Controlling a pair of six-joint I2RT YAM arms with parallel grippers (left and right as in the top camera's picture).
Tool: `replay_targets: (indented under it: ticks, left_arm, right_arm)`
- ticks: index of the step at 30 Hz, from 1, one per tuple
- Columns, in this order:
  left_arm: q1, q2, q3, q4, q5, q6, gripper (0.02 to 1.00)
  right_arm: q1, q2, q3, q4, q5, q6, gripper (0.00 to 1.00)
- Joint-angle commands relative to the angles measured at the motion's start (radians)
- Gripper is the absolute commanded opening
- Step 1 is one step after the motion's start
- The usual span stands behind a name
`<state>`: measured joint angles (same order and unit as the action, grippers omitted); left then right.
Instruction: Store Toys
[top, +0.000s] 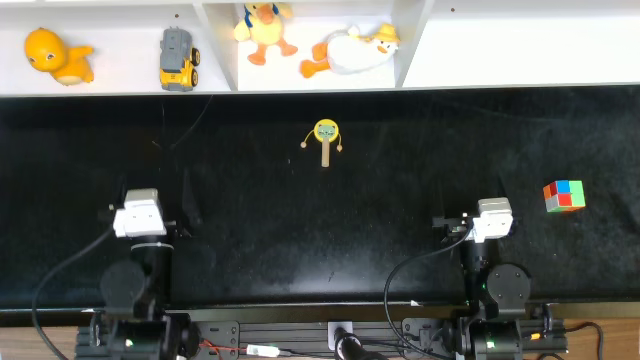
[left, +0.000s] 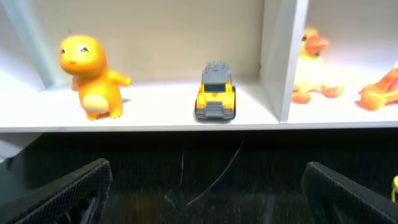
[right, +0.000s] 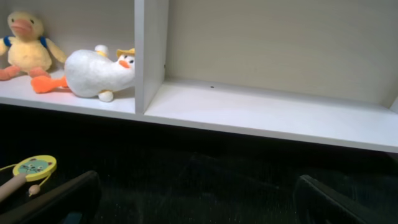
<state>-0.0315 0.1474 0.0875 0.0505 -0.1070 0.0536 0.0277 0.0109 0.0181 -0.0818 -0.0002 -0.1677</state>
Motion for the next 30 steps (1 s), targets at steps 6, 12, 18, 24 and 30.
replay_targets:
  ticks: [6, 12, 18, 24, 30]
  left_arm:
    - [-0.005, -0.145, -0.080, -0.127, 0.000, -0.001, 0.996]
    - [-0.004, -0.145, -0.080, -0.128, 0.010, -0.001, 0.996]
    - [-0.004, -0.145, -0.080, -0.127, 0.009, -0.001, 0.998]
    - [-0.004, -0.145, -0.080, -0.127, 0.009, -0.001, 0.998]
    - [-0.004, -0.145, -0.080, -0.127, 0.009, -0.001, 0.998]
  right_arm:
    - [-0.001, -0.007, -0.013, 0.005, -0.007, 0.007, 0.996]
    - [-0.001, -0.007, -0.013, 0.005, -0.007, 0.007, 0.996]
    - [-0.001, -0.007, -0.013, 0.005, -0.007, 0.007, 0.996]
    - [-0.001, -0.007, -0.013, 0.005, -0.007, 0.007, 0.996]
    - [-0.001, -0.007, -0.013, 0.005, -0.007, 0.007, 0.996]
